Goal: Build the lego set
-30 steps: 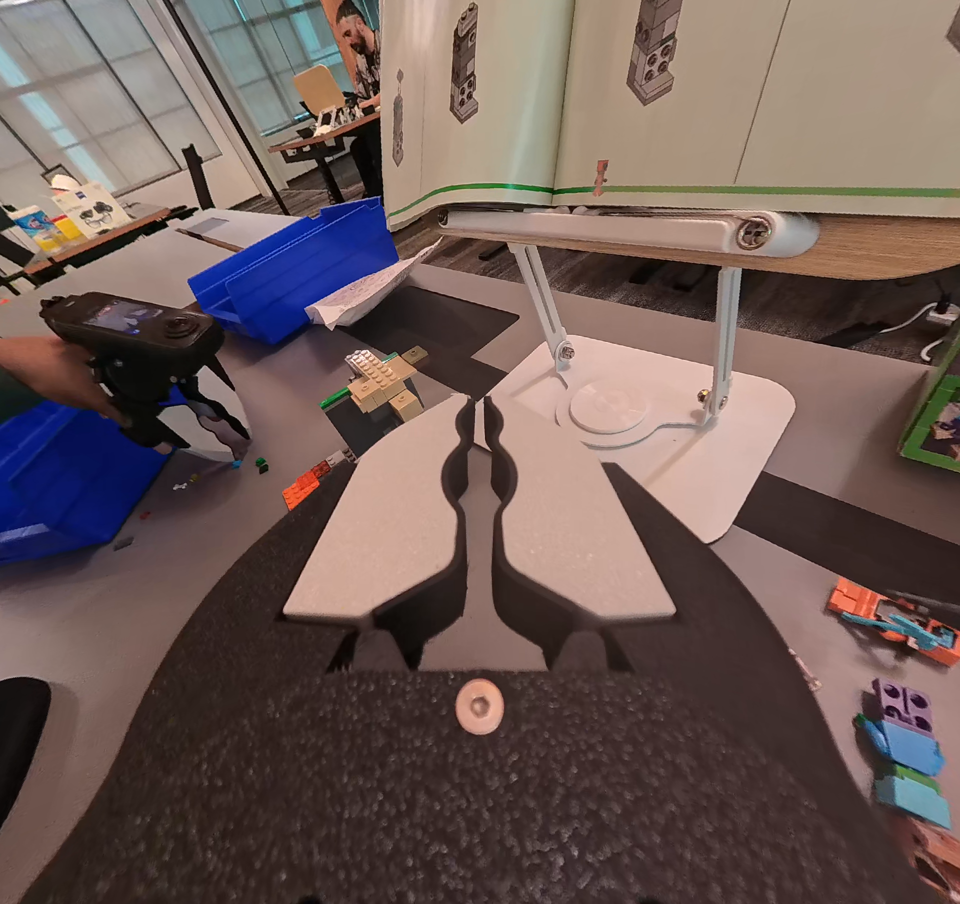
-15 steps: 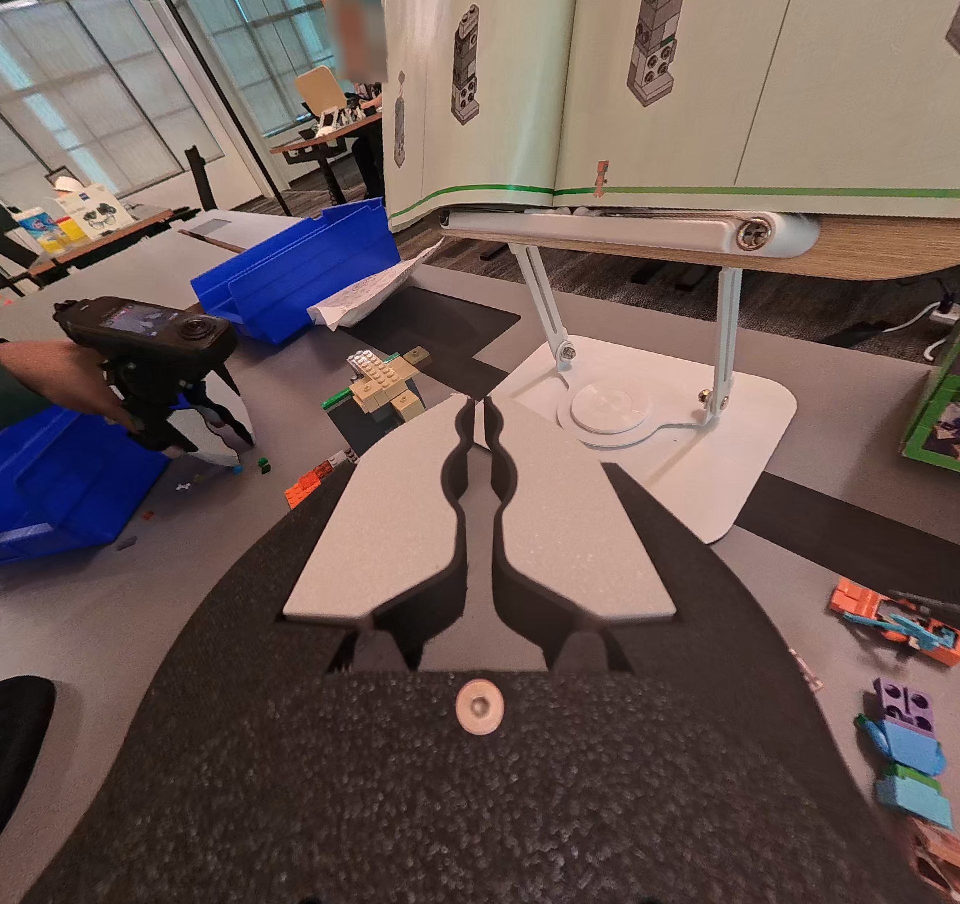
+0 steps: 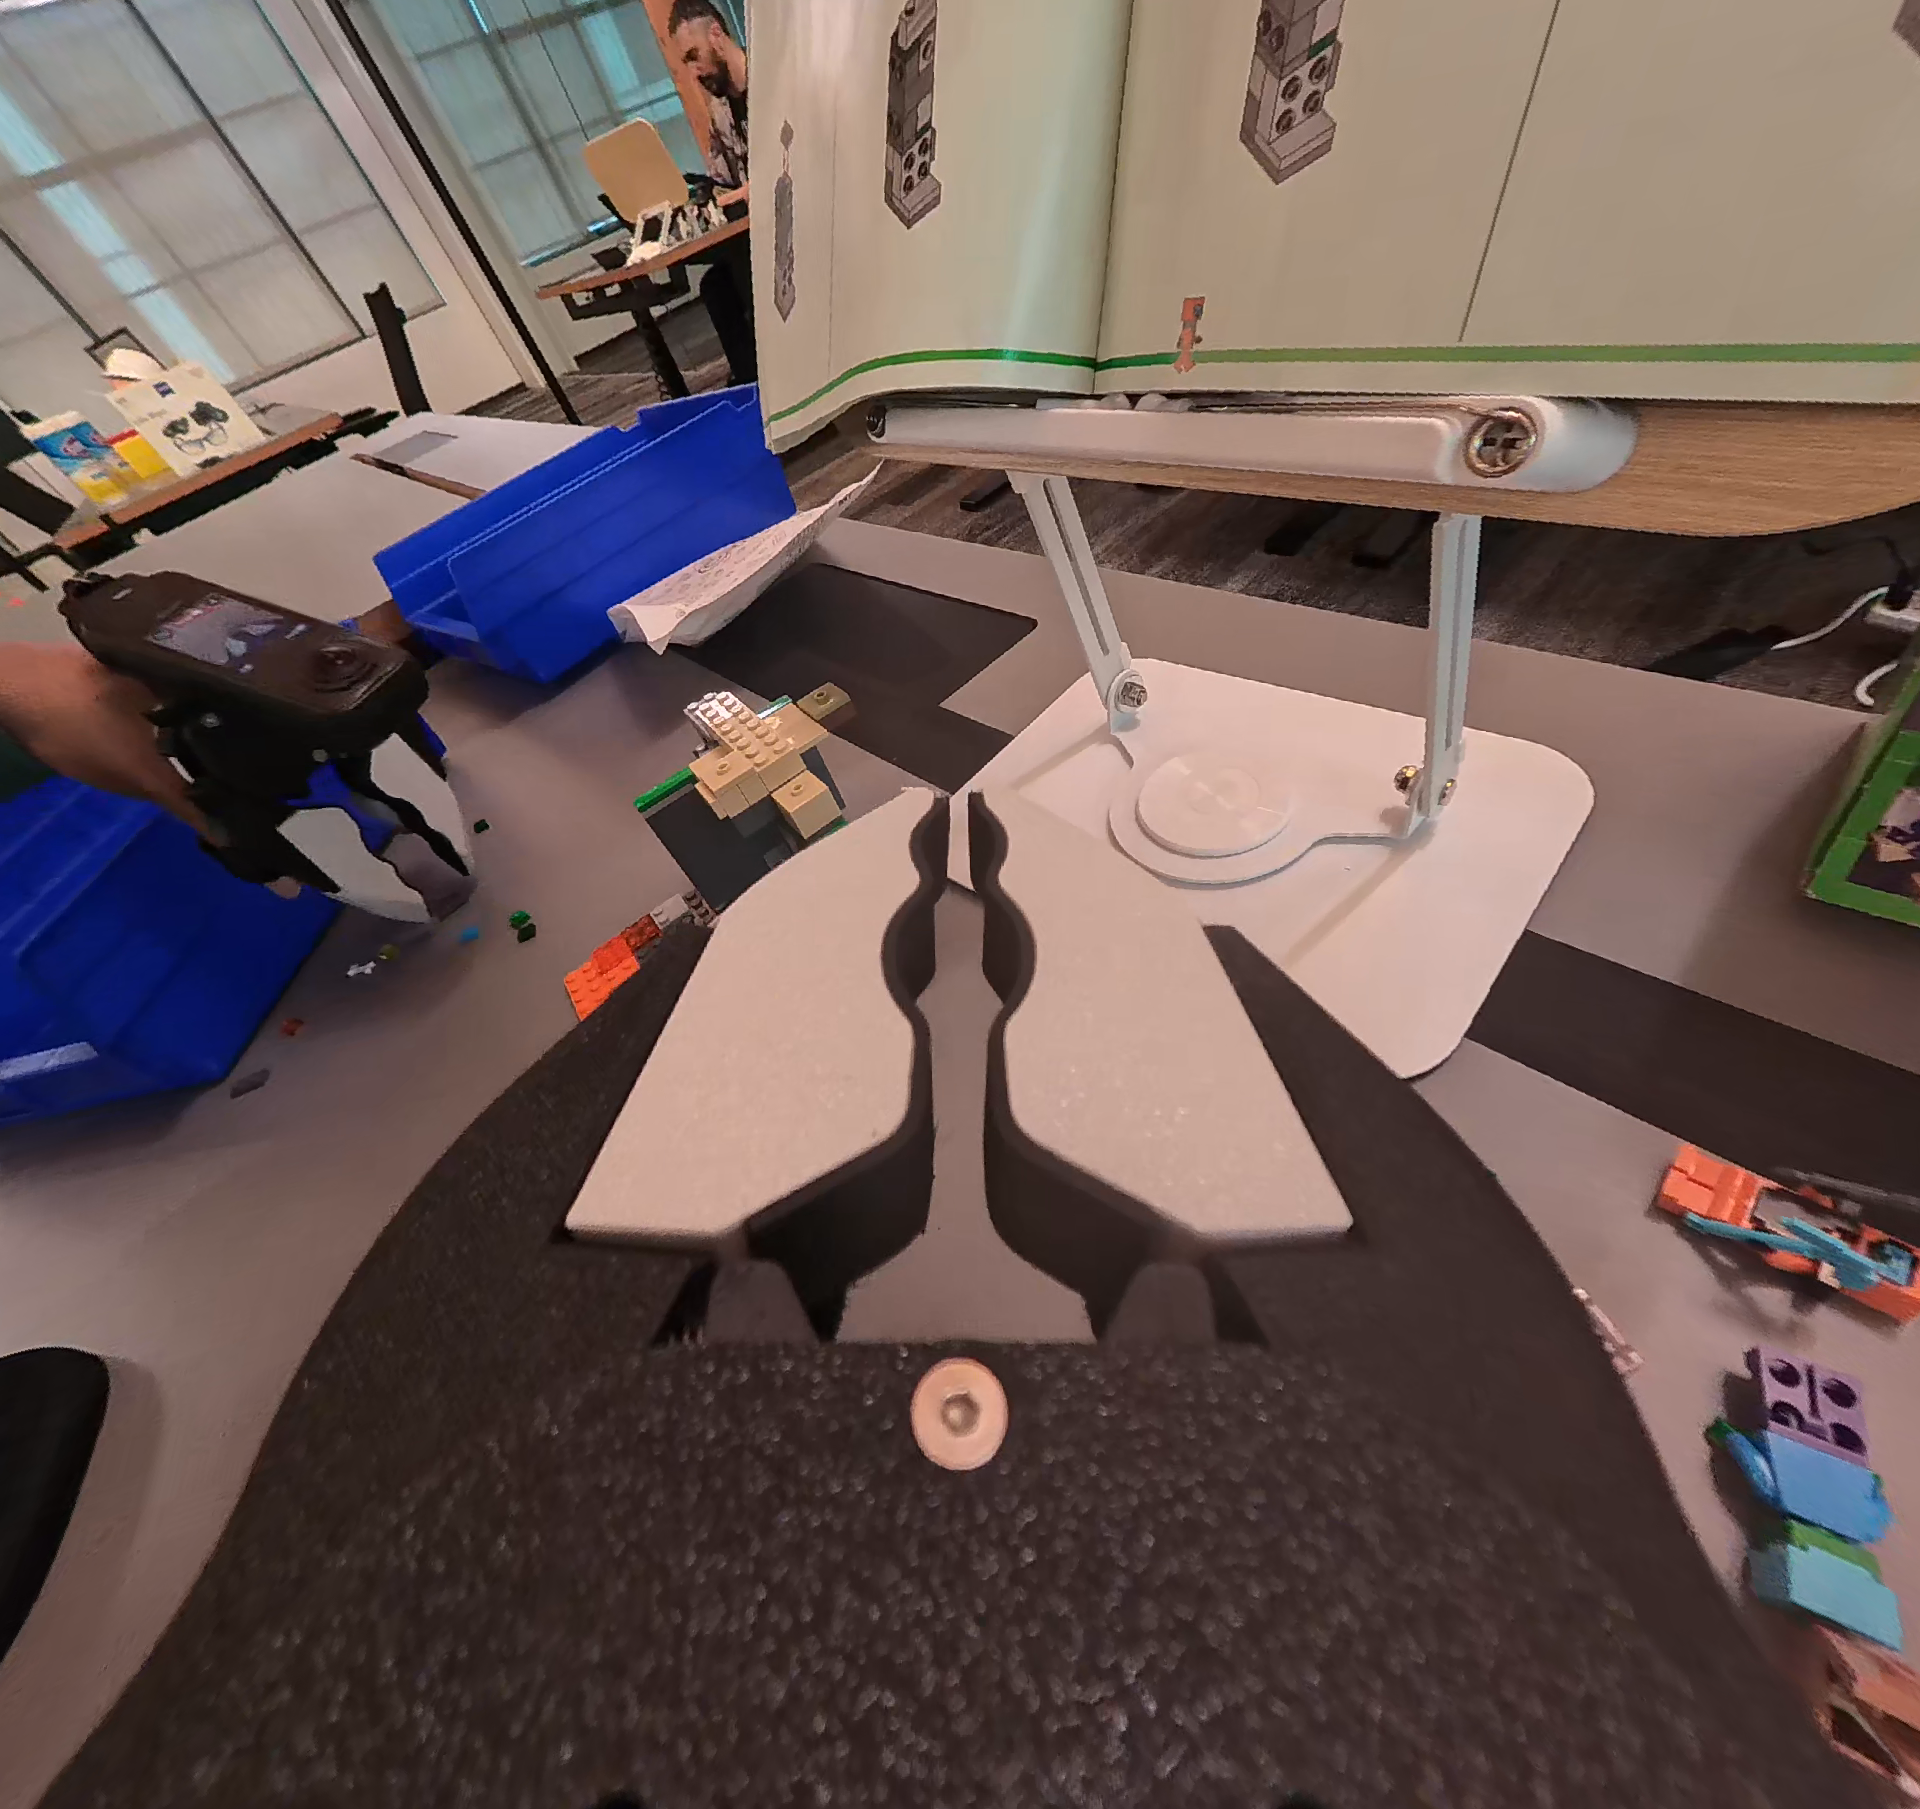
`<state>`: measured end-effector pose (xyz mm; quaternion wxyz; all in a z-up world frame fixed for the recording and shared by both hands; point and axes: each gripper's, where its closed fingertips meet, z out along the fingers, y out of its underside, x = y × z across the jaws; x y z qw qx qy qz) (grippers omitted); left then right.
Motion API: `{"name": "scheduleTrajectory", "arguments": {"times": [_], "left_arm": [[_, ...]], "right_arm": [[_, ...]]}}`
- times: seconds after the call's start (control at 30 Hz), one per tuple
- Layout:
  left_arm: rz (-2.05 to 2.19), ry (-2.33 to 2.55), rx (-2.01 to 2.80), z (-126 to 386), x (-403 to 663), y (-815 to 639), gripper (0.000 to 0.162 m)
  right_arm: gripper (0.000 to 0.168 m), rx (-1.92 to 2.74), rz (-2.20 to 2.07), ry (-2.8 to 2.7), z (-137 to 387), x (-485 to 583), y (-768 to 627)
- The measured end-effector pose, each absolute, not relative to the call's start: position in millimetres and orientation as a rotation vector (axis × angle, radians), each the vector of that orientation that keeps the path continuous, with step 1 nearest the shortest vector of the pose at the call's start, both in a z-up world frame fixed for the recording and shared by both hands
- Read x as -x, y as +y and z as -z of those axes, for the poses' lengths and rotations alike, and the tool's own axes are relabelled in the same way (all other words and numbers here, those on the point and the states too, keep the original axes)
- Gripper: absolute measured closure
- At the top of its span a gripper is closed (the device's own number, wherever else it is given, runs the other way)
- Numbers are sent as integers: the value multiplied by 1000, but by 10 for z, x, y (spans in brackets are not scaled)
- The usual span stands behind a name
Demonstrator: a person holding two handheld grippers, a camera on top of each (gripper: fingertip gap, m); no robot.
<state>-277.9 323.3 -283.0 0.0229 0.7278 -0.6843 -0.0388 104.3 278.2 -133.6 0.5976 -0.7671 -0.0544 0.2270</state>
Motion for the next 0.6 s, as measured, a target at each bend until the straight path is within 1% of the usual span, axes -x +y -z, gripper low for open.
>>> {"name": "scheduleTrajectory", "arguments": {"times": [0.2, 0.27, 0.3, 0.4, 0.5, 0.6], "left_arm": [[158, -2183, -2171, 2889, 2818, 3242, 135], [156, -2183, -2166, 2911, 2815, 3240, 140], [147, -2188, -2173, 2911, 2797, 3240, 144], [141, -2212, -2200, 2900, 2736, 3254, 145], [17, -2303, -2254, 2787, 2466, 3171, 145], [-202, -2492, -2284, 2540, 1948, 2933, 145]], "right_arm": [[165, 1786, -526, -126, 1358, -1048, 2787], [165, 1789, -527, -124, 1367, -1055, 2789], [165, 1789, -527, -123, 1370, -1058, 2791], [165, 1791, -529, -123, 1375, -1059, 2793], [165, 1781, -529, -133, 1342, -1035, 2785], [165, 1756, -545, -194, 1259, -920, 2745]]}}
